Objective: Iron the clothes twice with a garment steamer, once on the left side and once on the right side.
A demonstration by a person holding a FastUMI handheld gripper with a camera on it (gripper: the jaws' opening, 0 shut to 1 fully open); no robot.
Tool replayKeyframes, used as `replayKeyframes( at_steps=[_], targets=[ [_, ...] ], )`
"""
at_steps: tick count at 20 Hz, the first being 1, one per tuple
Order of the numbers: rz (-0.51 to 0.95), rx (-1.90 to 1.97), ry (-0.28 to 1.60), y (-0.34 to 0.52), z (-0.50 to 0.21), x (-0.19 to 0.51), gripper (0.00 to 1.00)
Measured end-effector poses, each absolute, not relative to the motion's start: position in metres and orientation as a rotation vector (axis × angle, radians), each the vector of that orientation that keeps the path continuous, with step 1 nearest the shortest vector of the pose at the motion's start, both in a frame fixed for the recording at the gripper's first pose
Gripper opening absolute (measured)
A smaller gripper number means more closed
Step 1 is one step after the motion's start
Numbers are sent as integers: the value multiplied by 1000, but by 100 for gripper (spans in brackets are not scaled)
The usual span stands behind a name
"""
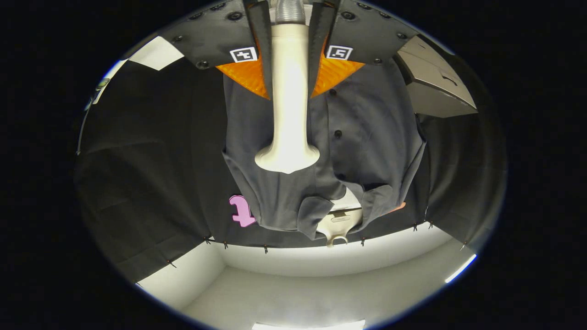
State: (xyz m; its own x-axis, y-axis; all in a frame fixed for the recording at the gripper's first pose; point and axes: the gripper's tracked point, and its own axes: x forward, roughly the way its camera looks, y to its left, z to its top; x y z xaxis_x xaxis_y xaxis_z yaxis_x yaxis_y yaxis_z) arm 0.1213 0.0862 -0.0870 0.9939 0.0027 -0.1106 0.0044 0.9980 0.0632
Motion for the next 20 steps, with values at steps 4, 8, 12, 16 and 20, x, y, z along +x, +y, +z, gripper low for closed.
replayKeyframes(
  at_steps=[4, 8, 12, 16, 20],
  targets=[
    [-4, 50, 142, 87, -107, 112, 41],
    [-9, 56, 181, 86, -130, 101, 41],
    [-15, 53, 212, 85, -150, 88, 41],
    [-24, 49, 242, 84, -168, 80, 41],
    [-26, 45, 263, 83, -183, 73, 41]
  ],
)
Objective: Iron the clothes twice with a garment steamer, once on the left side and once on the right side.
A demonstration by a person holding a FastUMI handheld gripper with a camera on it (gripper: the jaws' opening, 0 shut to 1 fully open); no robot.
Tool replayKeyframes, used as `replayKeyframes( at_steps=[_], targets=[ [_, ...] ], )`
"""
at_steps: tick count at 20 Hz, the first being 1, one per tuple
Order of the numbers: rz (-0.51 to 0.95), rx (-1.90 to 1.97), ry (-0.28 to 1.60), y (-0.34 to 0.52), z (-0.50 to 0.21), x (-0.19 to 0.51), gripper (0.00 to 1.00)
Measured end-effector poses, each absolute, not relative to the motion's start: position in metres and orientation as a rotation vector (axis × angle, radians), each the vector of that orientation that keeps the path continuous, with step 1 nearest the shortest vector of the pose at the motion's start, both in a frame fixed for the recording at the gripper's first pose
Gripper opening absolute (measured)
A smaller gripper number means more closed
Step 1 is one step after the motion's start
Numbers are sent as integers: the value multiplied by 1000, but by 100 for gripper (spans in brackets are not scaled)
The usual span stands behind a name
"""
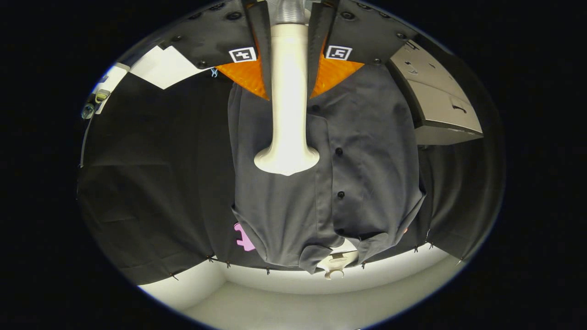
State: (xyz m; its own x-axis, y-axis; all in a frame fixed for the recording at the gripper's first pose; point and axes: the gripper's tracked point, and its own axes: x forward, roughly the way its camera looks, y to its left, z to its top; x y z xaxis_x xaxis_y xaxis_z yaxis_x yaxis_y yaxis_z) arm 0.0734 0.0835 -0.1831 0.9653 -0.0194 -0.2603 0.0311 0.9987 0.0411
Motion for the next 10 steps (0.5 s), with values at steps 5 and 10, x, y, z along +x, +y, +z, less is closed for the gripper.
replayKeyframes(
  at_steps=[5, 10],
  targets=[
    [-29, 40, 299, 81, -202, 62, 41],
    [-42, 52, 359, 77, -230, 45, 41]
  ],
)
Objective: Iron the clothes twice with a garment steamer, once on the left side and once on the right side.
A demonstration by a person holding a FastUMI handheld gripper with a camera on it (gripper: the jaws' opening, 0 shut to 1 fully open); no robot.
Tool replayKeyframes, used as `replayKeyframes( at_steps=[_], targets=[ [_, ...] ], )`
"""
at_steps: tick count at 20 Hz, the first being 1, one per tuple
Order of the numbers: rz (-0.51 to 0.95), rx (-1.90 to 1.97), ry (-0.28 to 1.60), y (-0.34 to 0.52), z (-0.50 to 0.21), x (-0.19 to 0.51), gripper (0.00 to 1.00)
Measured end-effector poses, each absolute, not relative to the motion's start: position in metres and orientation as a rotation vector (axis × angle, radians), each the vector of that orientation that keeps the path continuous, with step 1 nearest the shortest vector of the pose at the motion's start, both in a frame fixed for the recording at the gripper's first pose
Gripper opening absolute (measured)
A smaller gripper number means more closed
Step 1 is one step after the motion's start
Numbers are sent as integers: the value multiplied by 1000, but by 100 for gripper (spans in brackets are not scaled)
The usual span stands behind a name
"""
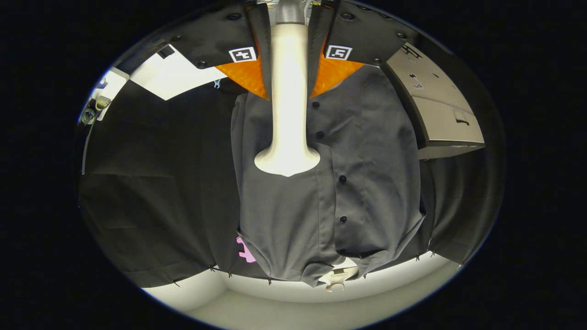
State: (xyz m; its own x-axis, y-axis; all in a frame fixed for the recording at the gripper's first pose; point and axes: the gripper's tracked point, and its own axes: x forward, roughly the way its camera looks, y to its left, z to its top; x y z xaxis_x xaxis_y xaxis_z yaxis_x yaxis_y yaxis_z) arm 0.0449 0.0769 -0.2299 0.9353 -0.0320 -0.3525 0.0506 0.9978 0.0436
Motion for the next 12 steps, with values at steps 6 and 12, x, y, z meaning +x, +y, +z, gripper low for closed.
replayKeyframes(
  at_steps=[6, 12],
  targets=[
    [-51, 52, 410, 74, -254, 32, 41],
    [-56, 47, 460, 73, -278, 21, 41]
  ],
)
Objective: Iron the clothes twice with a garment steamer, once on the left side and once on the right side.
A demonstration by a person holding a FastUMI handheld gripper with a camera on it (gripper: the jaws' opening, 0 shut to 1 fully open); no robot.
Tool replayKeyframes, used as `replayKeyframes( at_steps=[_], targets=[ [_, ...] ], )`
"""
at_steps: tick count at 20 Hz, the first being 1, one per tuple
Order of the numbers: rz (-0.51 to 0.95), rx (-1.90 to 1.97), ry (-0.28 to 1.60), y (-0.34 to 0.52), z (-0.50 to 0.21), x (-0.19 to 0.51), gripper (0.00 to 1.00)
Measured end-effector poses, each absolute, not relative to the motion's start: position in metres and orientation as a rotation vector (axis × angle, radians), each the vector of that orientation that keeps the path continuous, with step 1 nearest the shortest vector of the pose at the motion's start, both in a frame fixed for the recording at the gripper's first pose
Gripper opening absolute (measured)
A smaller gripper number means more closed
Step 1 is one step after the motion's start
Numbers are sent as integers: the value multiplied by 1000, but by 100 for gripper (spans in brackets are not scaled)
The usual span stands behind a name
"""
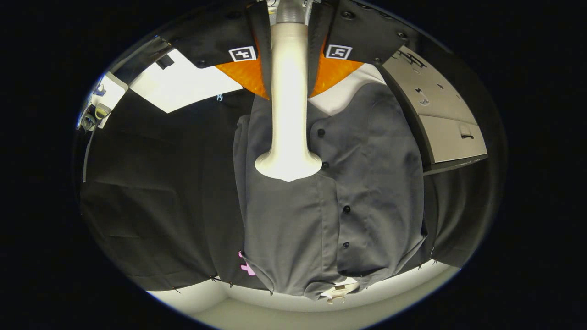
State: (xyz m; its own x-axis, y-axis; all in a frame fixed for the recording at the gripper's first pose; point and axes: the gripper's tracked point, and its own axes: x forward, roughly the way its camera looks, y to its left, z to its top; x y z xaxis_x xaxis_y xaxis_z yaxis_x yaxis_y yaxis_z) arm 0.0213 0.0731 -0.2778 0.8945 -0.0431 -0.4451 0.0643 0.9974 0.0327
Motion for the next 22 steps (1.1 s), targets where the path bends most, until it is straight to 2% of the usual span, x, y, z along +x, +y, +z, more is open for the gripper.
replayKeyframes(
  at_steps=[6, 11, 16, 22],
  targets=[
    [-53, 43, 501, 73, -294, 11, 41],
    [-34, 26, 504, 78, -281, -3, 41],
    [-19, -2, 462, 88, -242, -18, 41],
    [-4, 34, 332, 102, -161, -13, 41]
  ],
)
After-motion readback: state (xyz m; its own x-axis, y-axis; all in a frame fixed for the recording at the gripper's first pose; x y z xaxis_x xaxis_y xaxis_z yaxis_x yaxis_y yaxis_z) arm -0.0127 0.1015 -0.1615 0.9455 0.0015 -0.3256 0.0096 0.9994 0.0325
